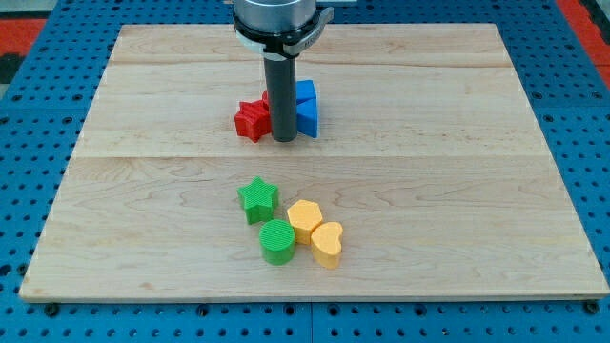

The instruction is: Separate the triangle cube and red circle from each other

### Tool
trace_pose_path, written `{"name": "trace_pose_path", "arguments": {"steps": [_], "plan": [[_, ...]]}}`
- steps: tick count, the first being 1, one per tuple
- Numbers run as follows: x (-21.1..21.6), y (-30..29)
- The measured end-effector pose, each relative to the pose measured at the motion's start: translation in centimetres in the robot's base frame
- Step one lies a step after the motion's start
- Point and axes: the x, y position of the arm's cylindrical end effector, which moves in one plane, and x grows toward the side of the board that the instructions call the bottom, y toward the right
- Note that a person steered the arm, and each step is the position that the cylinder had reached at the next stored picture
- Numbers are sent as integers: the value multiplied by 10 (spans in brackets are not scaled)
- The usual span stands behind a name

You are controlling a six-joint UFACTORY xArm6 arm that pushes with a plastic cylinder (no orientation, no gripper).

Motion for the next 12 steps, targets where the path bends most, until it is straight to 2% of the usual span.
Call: {"name": "trace_pose_path", "arguments": {"steps": [12], "plan": [[-31,0]]}}
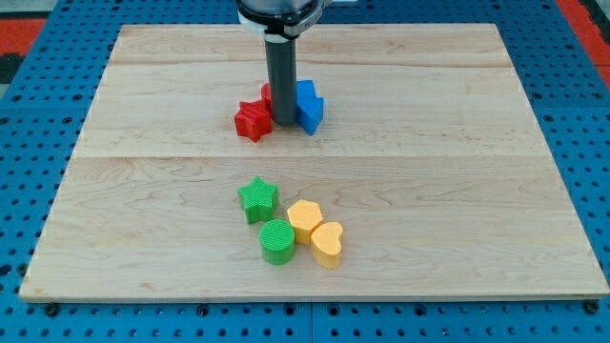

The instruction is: Separate the triangle cube and red circle from each other

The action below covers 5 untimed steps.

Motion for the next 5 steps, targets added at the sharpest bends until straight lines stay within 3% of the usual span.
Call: {"name": "trace_pose_path", "arguments": {"steps": [5], "plan": [[-24,0]]}}
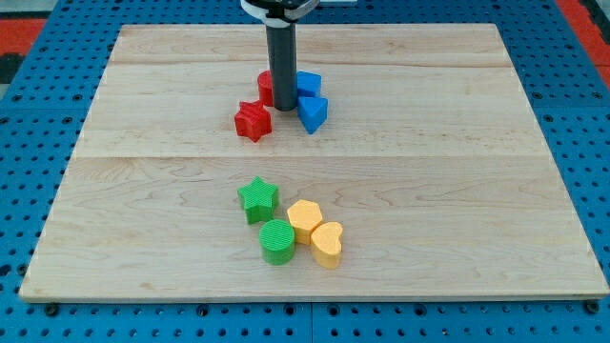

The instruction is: Separate the triangle cube and red circle from each other

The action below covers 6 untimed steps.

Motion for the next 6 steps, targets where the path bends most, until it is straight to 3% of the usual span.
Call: {"name": "trace_pose_path", "arguments": {"steps": [6], "plan": [[-22,0]]}}
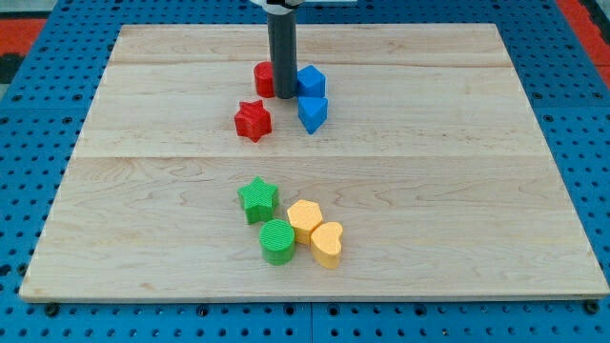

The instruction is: Separate the triangle cube and red circle from each other

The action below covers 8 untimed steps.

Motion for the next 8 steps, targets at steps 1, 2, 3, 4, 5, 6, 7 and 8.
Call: {"name": "trace_pose_path", "arguments": {"steps": [1,2,3,4,5,6,7,8], "plan": [[-7,0],[-11,0],[-17,0],[-22,0],[-25,0],[-31,0],[-38,0],[-38,0]]}}
